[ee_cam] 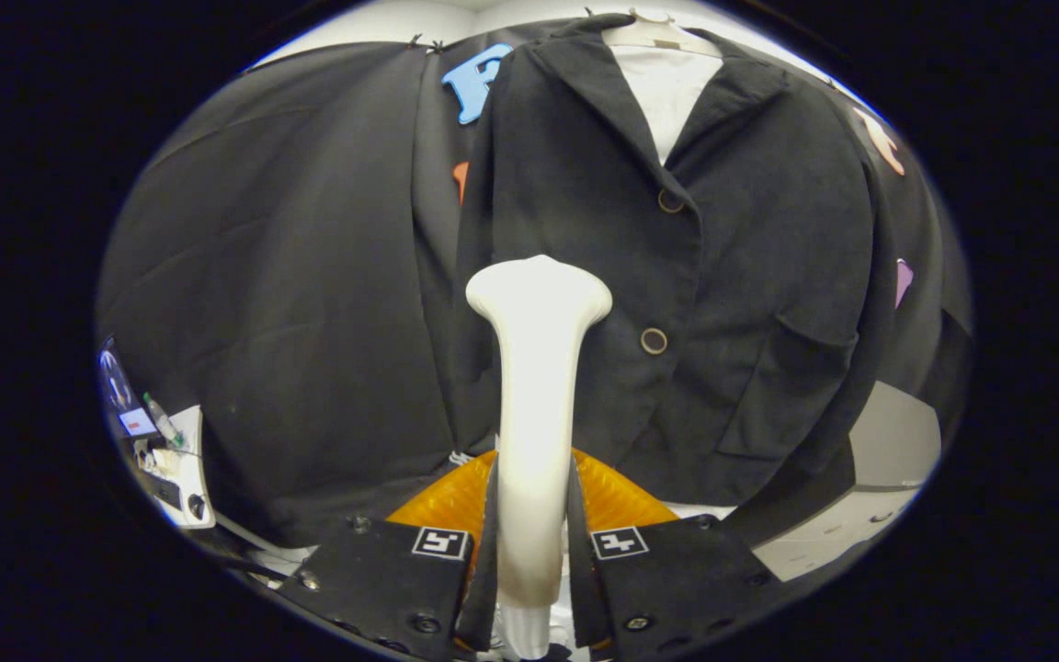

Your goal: Iron the clothes twice with a garment steamer, once on the left side and once on the right side.

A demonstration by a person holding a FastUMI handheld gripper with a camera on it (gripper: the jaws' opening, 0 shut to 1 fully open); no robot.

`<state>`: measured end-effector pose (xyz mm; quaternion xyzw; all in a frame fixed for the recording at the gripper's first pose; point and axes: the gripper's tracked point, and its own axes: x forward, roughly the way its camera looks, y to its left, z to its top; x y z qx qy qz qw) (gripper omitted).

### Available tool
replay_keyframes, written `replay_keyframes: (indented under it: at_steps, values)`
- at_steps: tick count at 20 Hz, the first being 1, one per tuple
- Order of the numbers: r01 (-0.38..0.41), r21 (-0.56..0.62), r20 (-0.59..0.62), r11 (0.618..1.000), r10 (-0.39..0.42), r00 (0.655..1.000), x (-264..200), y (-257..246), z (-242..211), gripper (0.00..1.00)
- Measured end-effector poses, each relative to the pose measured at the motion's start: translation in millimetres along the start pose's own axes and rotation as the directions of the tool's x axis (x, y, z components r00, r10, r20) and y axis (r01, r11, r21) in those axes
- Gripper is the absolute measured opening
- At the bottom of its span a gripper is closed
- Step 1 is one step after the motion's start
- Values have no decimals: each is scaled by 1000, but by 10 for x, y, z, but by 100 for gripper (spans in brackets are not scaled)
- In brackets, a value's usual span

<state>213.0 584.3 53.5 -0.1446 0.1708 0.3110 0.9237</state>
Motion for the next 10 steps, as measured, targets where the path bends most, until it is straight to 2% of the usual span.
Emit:
replay_keyframes:
  at_steps: [10]
  values:
    - [-9,11,-117,1000,10,993,-46,7,-55,36]
